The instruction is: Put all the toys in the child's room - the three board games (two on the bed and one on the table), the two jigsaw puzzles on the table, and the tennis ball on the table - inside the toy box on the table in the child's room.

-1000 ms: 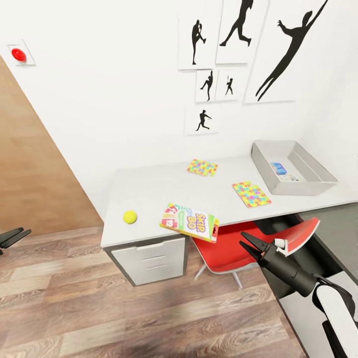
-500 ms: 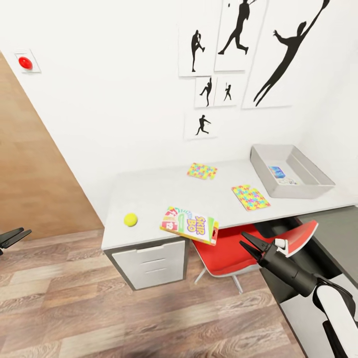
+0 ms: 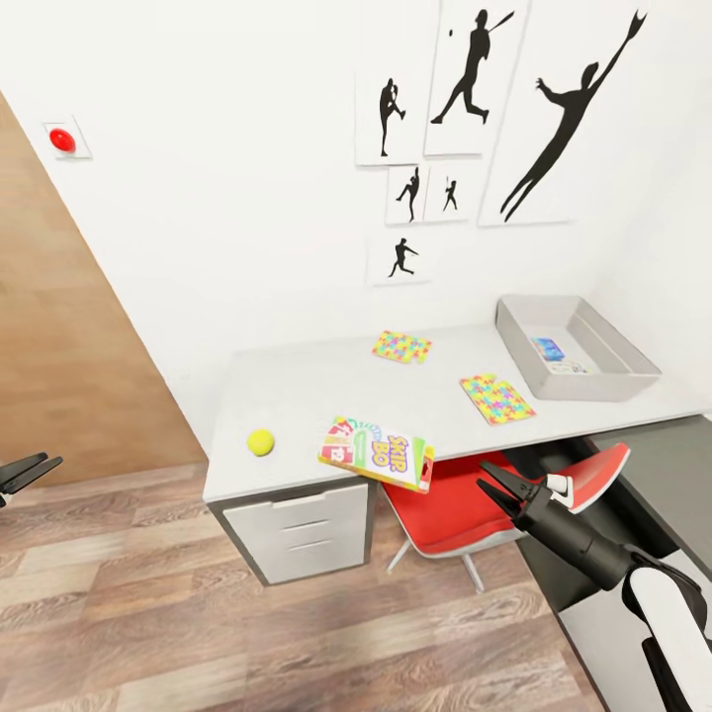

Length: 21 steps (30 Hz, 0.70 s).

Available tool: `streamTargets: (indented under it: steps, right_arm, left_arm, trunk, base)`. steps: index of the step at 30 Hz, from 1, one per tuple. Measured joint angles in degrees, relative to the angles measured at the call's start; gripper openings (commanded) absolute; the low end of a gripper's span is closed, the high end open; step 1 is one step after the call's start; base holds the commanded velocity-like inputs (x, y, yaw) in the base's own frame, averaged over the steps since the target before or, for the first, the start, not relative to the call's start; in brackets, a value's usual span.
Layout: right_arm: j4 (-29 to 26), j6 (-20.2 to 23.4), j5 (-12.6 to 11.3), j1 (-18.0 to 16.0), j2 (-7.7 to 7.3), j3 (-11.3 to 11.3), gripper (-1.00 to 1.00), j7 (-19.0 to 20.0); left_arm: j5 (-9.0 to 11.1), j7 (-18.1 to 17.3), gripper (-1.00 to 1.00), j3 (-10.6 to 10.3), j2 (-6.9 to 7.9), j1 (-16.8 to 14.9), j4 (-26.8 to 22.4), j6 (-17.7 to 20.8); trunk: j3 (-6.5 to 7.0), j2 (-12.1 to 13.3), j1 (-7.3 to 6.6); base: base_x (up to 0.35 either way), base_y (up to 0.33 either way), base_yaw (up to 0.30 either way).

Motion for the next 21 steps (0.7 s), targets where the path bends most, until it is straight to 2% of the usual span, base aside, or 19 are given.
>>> streamTargets:
  steps: [12, 21]
  right_arm:
    - [0.00, 0.01, 0.00, 0.00, 0.00, 0.00, 1.00, 0.00]
    - [-0.02, 0.03, 0.00, 0.00, 0.00, 0.00, 1.00, -0.01]
  left_arm:
    - [0.06, 0.00, 1.00, -0.12, 0.00, 0.00, 0.00, 0.00]
    - [0.12, 0.00, 1.00, -0.16, 0.00, 0.00, 0.02, 0.00]
  trunk:
    - [1.15, 0.00, 0.00]
    - [2.01, 0.00, 0.00]
  base:
    - [0.000, -0.006, 0.000]
    - [0.000, -0.151, 0.000]
